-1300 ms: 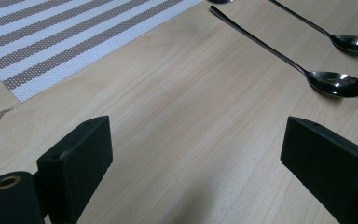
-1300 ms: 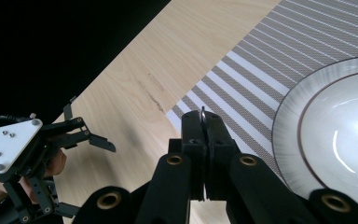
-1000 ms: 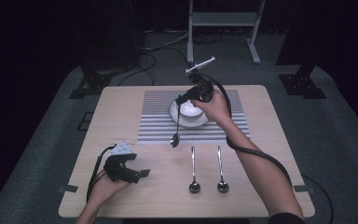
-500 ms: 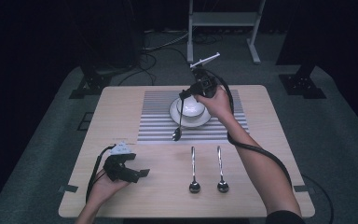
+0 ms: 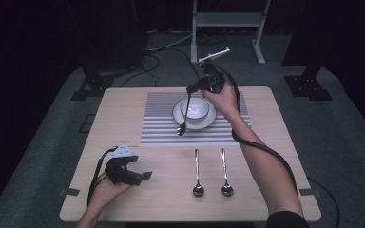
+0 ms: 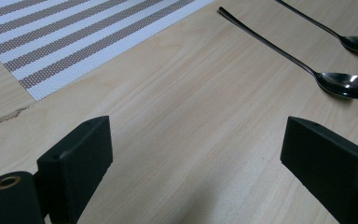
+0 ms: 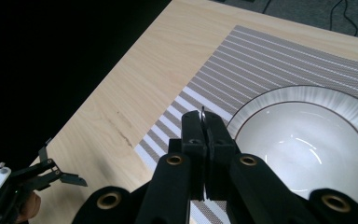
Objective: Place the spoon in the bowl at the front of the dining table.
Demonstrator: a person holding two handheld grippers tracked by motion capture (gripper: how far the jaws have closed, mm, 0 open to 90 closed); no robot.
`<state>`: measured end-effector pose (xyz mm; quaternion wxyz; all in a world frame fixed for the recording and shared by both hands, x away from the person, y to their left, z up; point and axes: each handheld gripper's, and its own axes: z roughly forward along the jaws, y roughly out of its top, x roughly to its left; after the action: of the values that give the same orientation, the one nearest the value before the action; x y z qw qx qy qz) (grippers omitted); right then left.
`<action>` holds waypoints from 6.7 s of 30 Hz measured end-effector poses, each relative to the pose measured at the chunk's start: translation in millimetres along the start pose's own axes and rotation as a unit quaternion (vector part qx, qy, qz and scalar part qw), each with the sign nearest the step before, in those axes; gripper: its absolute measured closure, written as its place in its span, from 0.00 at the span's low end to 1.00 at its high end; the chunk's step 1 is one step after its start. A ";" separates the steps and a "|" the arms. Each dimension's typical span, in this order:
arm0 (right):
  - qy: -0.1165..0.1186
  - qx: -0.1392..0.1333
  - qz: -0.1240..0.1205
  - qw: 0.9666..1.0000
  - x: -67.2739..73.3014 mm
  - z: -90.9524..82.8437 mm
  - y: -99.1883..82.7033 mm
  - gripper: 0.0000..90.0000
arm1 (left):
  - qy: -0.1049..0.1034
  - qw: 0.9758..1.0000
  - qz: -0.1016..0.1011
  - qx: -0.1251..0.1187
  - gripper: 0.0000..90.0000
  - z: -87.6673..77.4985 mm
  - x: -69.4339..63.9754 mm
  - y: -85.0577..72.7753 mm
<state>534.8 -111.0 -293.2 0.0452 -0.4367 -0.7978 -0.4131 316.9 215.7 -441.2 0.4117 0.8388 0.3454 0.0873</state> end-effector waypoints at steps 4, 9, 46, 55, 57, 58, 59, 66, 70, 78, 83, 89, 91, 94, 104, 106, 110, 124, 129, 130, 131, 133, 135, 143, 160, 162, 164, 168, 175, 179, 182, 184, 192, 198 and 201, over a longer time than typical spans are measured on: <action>-0.006 -0.002 0.006 1.000 -3.5 -0.8 1.4 0.98 | 0.000 1.000 0.001 0.000 0.09 -0.3 -0.1 0.2; -0.015 -0.009 0.011 1.000 -8.6 -3.7 5.7 0.98 | -0.002 1.000 0.000 0.000 0.09 0.1 0.0 -0.2; -0.093 -0.053 0.049 0.993 -37.9 -22.0 31.4 0.98 | -0.006 1.000 -0.004 -0.002 0.09 -0.5 0.4 -1.0; -0.107 -0.063 0.060 0.990 -45.8 -23.0 31.3 0.98 | -0.005 1.000 -0.001 -0.003 0.09 -0.8 -0.2 0.6; -0.113 -0.057 0.059 0.990 -47.3 -19.5 30.9 0.98 | -0.005 1.000 -0.001 -0.003 0.09 -0.7 0.1 0.4; -0.115 -0.055 0.058 0.990 -47.9 -17.7 30.6 0.98 | -0.005 1.000 -0.002 -0.002 0.09 -0.7 0.2 0.1; -0.118 -0.053 0.057 0.990 -48.3 -15.8 30.2 0.98 | -0.005 1.000 -0.003 -0.002 0.09 -0.7 0.3 0.0; -0.133 -0.034 0.054 0.989 -53.2 -3.3 25.4 0.98 | -0.006 1.000 0.000 -0.003 0.09 0.9 -1.6 0.3; -0.129 -0.023 0.056 0.990 -57.2 2.8 21.4 0.98 | -0.006 1.000 -0.001 0.000 0.09 0.9 -0.8 0.0; -0.133 -0.002 0.058 0.989 -65.3 9.3 13.0 0.97 | -0.005 1.000 0.001 -0.002 0.09 -0.1 -1.1 -0.9; -0.134 0.006 0.060 0.989 -67.7 9.8 8.9 0.96 | -0.005 1.000 0.000 -0.003 0.09 -0.1 -1.3 -0.8; -0.142 0.019 0.059 0.988 -72.2 9.8 4.3 0.92 | -0.005 1.000 0.000 -0.001 0.09 1.0 -1.7 -0.3; -0.144 0.025 0.062 0.987 -74.1 10.1 3.3 0.90 | -0.005 1.000 -0.001 0.000 0.09 1.3 -1.3 -0.6; -0.149 0.030 0.062 0.986 -75.8 10.6 2.0 0.89 | -0.005 1.000 -0.001 -0.001 0.09 1.2 -0.6 -0.6; -0.157 0.051 0.072 0.984 -87.5 15.2 -9.4 0.83 | -0.006 1.000 0.001 0.002 0.09 2.2 -1.2 -0.6; -0.156 0.058 0.075 0.983 -90.2 15.9 -11.7 0.82 | -0.006 1.000 0.001 0.002 0.09 2.5 -1.3 -0.6; -0.158 0.065 0.077 0.982 -94.2 16.9 -15.3 0.80 | -0.006 1.000 0.000 0.003 0.09 2.9 -1.1 -0.6; -0.146 0.077 0.081 0.983 -104.5 17.6 -26.7 0.74 | -0.003 1.000 0.003 0.008 0.09 4.0 -0.4 -0.6; -0.140 0.082 0.080 0.984 -102.8 17.8 -28.9 0.70 | -0.002 1.000 0.003 0.007 0.09 3.9 -1.2 -0.5; -0.139 0.084 0.079 0.984 -103.5 18.0 -30.0 0.69 | -0.001 1.000 0.005 0.009 0.09 3.5 -1.4 -0.3; -0.137 0.085 0.080 0.984 -104.3 18.4 -31.3 0.69 | -0.002 1.000 0.005 0.008 0.09 3.4 -1.6 -0.1; -0.133 0.089 0.082 0.984 -105.6 18.9 -34.7 0.68 | -0.003 1.000 0.004 0.005 0.09 3.2 -1.6 0.0; -0.128 0.095 0.084 0.984 -106.5 19.7 -37.6 0.66 | -0.003 1.000 0.002 0.006 0.09 3.8 -1.3 -0.8; -0.116 0.094 0.077 0.986 -101.3 16.0 -46.6 0.63 | 0.001 1.000 0.003 0.005 0.09 1.8 -1.4 -0.7; -0.080 0.097 0.057 0.990 -92.1 8.3 -71.0 0.61 | 0.000 1.000 -0.006 0.002 0.09 2.0 0.5 -1.4; -0.077 0.099 0.056 0.990 -91.5 8.1 -73.9 0.60 | 0.000 1.000 -0.007 0.002 0.09 2.2 0.8 -1.5; -0.077 0.101 0.052 0.990 -91.3 7.6 -77.3 0.60 | 0.000 1.000 -0.008 0.003 0.09 1.8 1.4 -1.6; -0.074 0.104 0.052 0.990 -91.4 5.3 -83.7 0.59 | 0.001 1.000 -0.007 0.005 0.09 1.7 1.9 -1.8; -0.068 0.103 0.051 0.991 -92.4 -0.3 -97.4 0.57 | 0.003 1.000 -0.007 0.005 0.09 2.4 2.3 -2.2; -0.063 0.102 0.046 0.992 -92.7 -2.9 -104.9 0.57 | 0.004 1.000 -0.008 0.006 0.09 3.0 2.4 -2.5; -0.059 0.100 0.049 0.992 -92.9 -4.6 -109.9 0.56 | 0.004 1.000 -0.007 0.007 0.09 3.2 2.4 -2.5; -0.056 0.099 0.050 0.992 -93.9 -5.6 -113.8 0.56 | 0.005 1.000 -0.007 0.007 0.09 3.2 2.5 -2.5; -0.049 0.095 0.052 0.993 -95.5 -8.1 -128.5 0.53 | 0.009 1.000 -0.005 0.007 0.09 3.1 3.6 -3.0; -0.043 0.089 0.051 0.994 -95.7 -10.1 -138.5 0.51 | 0.011 1.000 -0.005 0.007 0.09 2.8 3.8 -3.2; -0.041 0.088 0.050 0.994 -94.5 -10.2 -143.5 0.51 | 0.012 1.000 -0.006 0.007 0.09 2.9 4.0 -3.4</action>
<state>484.7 -220.2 -416.4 0.0719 -0.4869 -0.8094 -0.3202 319.4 217.9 -446.2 0.4019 0.8387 0.3557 0.0924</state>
